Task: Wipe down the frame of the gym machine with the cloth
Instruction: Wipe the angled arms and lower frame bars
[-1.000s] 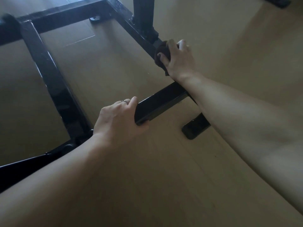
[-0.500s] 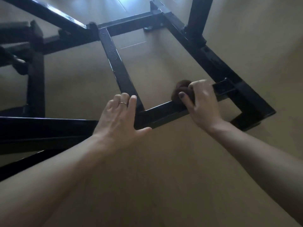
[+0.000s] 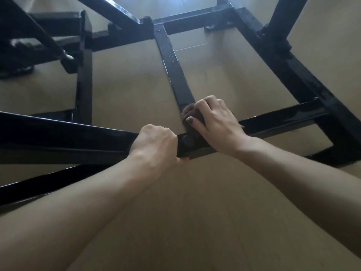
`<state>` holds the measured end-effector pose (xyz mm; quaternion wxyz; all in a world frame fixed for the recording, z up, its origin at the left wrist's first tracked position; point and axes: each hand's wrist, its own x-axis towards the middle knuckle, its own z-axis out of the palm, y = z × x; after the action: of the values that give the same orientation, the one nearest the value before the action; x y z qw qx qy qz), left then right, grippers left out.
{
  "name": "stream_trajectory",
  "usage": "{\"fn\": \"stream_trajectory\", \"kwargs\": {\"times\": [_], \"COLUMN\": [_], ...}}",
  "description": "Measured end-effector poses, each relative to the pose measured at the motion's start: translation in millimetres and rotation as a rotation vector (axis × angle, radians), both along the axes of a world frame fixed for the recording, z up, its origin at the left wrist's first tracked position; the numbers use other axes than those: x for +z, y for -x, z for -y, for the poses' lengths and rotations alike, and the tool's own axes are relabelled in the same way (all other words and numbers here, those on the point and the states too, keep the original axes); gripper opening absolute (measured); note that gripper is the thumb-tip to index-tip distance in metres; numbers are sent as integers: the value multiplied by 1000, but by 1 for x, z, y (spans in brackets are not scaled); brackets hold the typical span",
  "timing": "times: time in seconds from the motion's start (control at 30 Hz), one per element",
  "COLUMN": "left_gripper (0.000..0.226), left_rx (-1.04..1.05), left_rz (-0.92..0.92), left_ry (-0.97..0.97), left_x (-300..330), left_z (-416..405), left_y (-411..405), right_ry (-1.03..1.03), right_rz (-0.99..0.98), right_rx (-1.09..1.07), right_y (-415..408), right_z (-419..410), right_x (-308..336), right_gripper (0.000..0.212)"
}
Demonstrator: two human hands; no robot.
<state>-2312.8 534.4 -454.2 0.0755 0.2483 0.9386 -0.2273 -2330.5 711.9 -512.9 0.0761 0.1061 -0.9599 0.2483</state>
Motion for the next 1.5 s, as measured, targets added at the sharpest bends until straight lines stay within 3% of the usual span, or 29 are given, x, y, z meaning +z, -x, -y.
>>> {"fn": "stream_trajectory", "kwargs": {"times": [0.13,0.4,0.53,0.7,0.9,1.03,1.37,1.5], "left_gripper": [52,52,53,52,54,57,50,70], "left_rx": [-38,-22,-15,-21,6,5,3,72], "left_rz": [14,1,1,26,63,49,15,94], "left_ry": [-35,-113,-119,-30,5,22,-36,47], "left_x": [-4,-12,-14,-5,4,0,-9,-7], "left_z": [1,1,3,1,-4,-2,-3,4], "left_y": [4,2,3,0,-2,-1,1,1], "right_ry": [-41,-118,-135,-131,52,17,-105,-199], "right_rz": [18,34,70,56,65,42,41,49], "right_rx": [49,-55,-93,-52,39,12,-90,-94], "right_y": [61,195,221,169,46,28,216,264], "right_z": [17,52,60,51,14,14,54,72], "right_x": [0,2,6,7,-2,-6,-4,5], "right_gripper": [41,48,47,49,39,39,48,48]}}
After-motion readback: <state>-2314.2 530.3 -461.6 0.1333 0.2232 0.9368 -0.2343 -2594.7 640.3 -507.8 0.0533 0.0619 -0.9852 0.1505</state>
